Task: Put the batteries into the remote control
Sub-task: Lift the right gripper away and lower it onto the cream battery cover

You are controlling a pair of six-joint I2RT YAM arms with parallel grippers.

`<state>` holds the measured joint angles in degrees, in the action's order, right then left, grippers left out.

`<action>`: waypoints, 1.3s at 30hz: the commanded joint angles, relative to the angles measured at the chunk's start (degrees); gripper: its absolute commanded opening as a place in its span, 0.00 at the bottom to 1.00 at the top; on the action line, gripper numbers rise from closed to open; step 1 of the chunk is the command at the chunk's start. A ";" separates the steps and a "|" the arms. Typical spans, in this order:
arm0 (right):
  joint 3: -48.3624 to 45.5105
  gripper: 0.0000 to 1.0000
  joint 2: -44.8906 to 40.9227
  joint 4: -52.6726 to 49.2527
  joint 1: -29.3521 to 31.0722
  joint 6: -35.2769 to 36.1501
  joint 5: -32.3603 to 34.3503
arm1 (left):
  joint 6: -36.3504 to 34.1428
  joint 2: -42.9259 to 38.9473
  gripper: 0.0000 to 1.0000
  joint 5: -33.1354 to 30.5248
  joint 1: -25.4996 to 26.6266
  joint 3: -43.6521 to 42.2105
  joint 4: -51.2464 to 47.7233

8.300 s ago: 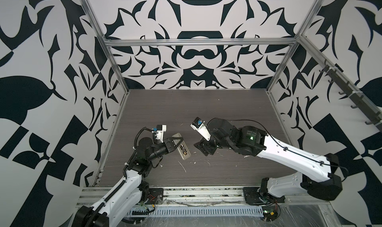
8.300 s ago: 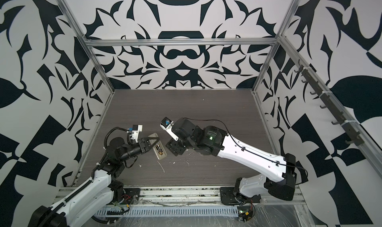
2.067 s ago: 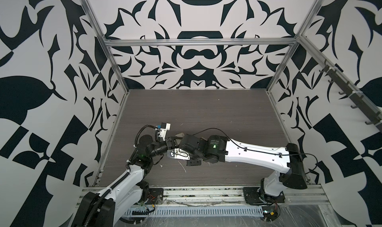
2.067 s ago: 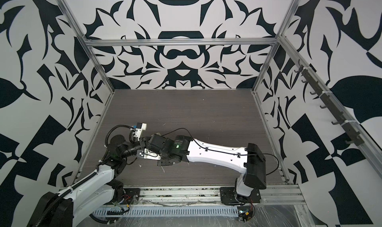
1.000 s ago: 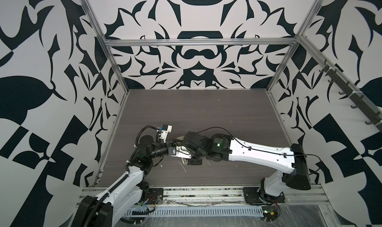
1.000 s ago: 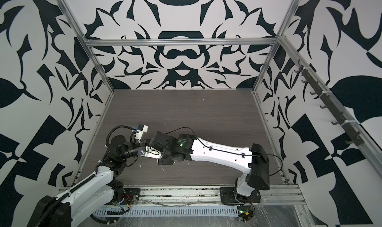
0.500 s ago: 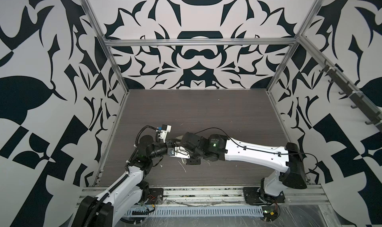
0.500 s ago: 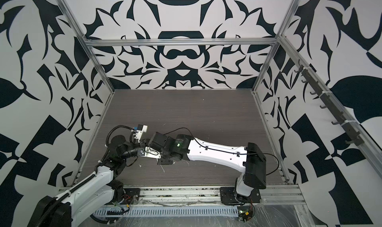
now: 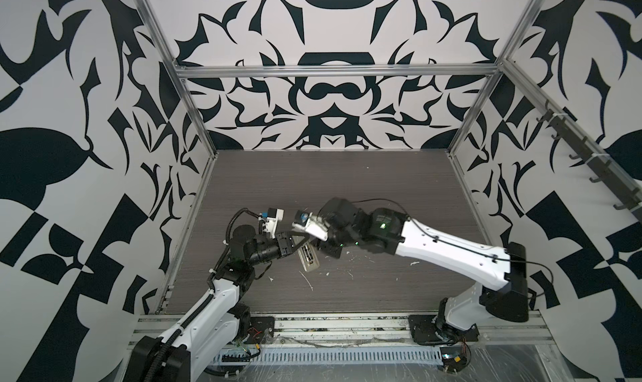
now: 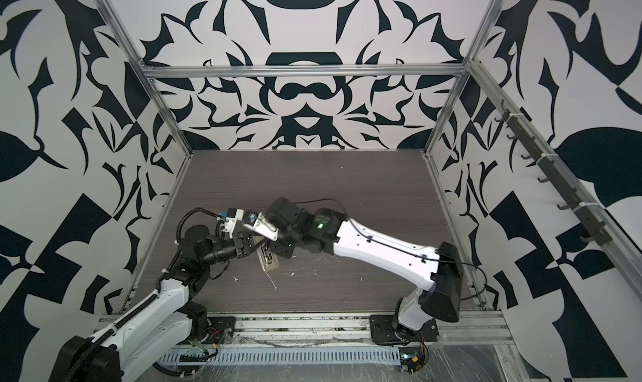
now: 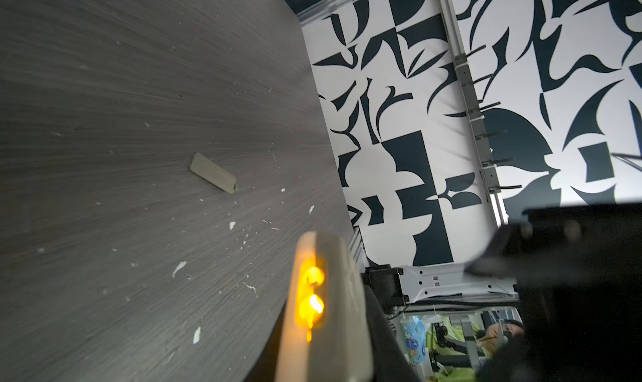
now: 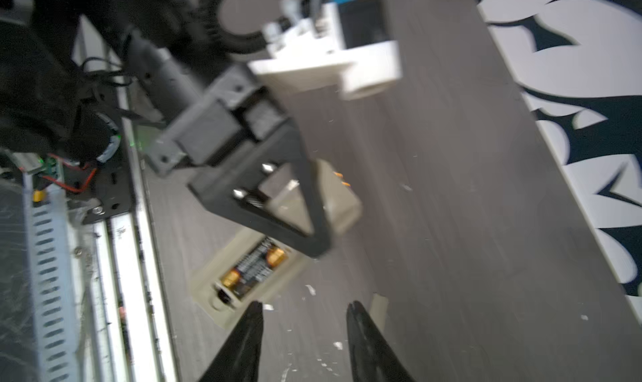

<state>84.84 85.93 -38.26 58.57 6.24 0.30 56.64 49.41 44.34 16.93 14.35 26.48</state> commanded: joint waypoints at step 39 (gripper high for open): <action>2.13 0.75 29.94 -10.07 -16.64 -6.76 -3.75 | -3.25 2.58 0.00 -2.76 -0.67 -1.26 2.01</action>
<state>86.91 116.71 -48.84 42.09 -0.91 -2.83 53.54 52.58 41.95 16.45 13.98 26.81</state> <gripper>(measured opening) 0.759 0.250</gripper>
